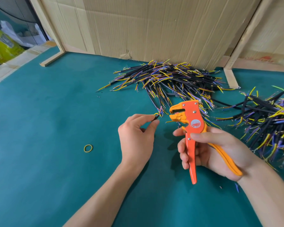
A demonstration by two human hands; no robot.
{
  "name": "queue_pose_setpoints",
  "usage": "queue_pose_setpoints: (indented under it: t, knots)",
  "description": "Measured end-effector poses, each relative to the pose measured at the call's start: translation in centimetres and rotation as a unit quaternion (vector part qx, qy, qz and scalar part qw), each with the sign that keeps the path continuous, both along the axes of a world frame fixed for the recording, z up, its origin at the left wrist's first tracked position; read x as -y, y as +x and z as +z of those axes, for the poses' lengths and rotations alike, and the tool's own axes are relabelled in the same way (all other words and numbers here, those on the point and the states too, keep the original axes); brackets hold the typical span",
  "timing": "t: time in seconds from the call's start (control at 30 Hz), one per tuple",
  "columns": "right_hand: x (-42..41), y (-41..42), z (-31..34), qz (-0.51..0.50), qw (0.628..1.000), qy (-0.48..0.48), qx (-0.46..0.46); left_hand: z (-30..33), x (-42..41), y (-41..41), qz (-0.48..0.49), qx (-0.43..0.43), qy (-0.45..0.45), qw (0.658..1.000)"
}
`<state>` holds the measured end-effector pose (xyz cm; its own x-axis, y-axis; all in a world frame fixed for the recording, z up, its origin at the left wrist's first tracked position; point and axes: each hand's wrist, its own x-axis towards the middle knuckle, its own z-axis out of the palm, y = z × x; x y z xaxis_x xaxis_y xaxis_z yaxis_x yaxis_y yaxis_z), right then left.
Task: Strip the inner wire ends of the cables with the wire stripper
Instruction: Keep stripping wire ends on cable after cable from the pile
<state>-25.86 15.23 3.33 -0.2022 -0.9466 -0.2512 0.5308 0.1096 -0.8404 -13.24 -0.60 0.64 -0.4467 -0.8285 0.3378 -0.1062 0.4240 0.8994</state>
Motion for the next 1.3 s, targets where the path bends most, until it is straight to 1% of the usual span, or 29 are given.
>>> queue_pose_setpoints:
  t: [0.1, 0.2, 0.33, 0.5, 0.7, 0.93, 1.3]
  knots:
    - [0.2, 0.1, -0.2, 0.016, 1.0, -0.004, -0.001, 0.0, 0.0, 0.0, 0.023, 0.007, -0.08, 0.997]
    - [0.4, 0.4, -0.3, 0.028, 1.0, -0.005, 0.005, -0.2, 0.1, 0.2, 0.041, 0.006, -0.137, 0.99]
    - [0.7, 0.8, -0.2, 0.011, 1.0, 0.003, 0.014, -0.4, 0.2, 0.2, 0.038, 0.015, -0.228, 0.973]
    - [0.6, 1.1, 0.3, 0.001, 1.0, 0.01, 0.009, -0.5, 0.1, 0.2, 0.03, 0.045, -0.287, 0.956]
    - [0.7, 1.6, 0.9, -0.018, 0.999, 0.029, 0.0, -0.6, 0.1, 0.3, 0.026, 0.05, -0.316, 0.947]
    - [0.8, 1.8, 0.8, -0.025, 0.999, 0.041, -0.012, -0.6, 0.1, 0.3, 0.027, 0.047, -0.314, 0.948]
    - [0.8, 1.6, 0.8, -0.025, 0.999, 0.043, -0.003, -0.8, 0.2, 0.3, 0.024, 0.039, -0.315, 0.948]
